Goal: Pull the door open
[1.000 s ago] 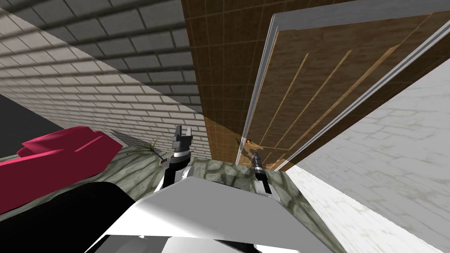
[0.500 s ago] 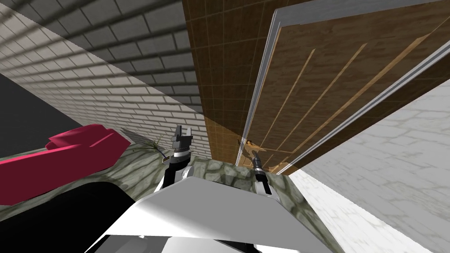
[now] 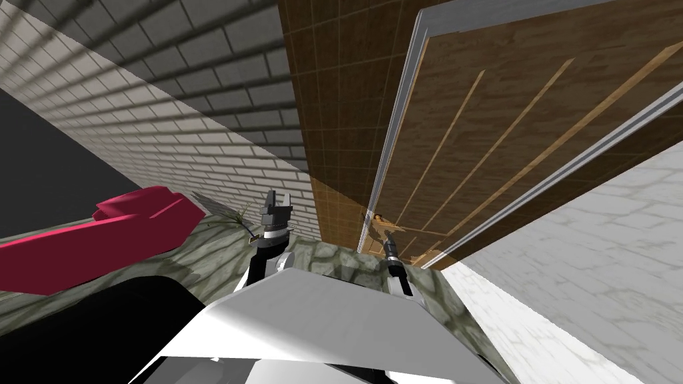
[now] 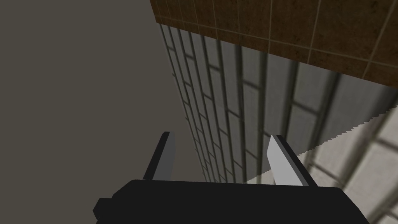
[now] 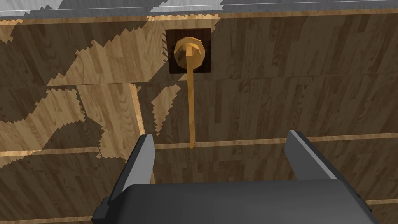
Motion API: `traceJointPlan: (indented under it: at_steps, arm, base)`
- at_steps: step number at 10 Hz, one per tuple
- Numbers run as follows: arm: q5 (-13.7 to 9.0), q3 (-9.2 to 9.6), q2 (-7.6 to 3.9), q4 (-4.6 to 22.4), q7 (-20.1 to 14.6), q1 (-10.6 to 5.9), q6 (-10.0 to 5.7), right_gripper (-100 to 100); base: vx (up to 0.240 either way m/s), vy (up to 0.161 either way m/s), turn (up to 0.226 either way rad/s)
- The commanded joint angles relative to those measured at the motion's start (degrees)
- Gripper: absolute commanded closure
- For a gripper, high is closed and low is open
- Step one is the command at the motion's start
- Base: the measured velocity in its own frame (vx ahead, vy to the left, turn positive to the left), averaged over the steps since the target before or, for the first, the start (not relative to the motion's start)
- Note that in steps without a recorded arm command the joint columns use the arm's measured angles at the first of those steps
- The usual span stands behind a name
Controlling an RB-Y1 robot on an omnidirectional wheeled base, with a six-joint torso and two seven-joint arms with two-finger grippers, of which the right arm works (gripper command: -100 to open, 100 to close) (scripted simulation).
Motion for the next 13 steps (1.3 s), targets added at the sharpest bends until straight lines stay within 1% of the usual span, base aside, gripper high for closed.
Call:
traceJointPlan:
  at_steps: [1,4,6,7,8,9,11,12,13]
  arm:
    - [-0.1,-0.12,-0.11,2.4,-0.1,-0.97,-0.79,-100]
    - [-0.3,-0.32,-0.47,6.1,-0.7,-2.63,-1.74,-100]
    - [-0.4,-0.40,-0.59,7.4,-0.9,-3.21,-2.07,-100]
    - [-0.4,-0.34,-0.57,6.4,-0.9,-2.72,-1.58,-100]
    - [-1.4,-0.72,-1.79,6.6,-1.5,-1.88,-2.17,-100]
    - [-1.4,-0.72,-1.79,6.6,-1.5,-1.88,-2.17,-100]
    - [-2.8,-1.22,-3.42,6.8,-2.3,-0.66,-2.85,-100]
    - [-2.8,-1.22,-3.42,6.8,-2.3,-0.66,-2.85,-100]
    - [-4.0,-1.63,-4.76,6.9,-3.0,0.34,-3.41,-100]
  base:
    - [0.019,-0.057,0.032]
    - [0.014,-0.049,0.055]
    - [0.011,-0.035,0.028]
    - [0.004,-0.013,0.005]
    - [0.096,0.045,0.227]
    - [0.132,0.038,0.091]
    - [0.172,0.036,0.157]
    - [0.127,0.016,0.062]
    - [0.151,0.031,0.184]
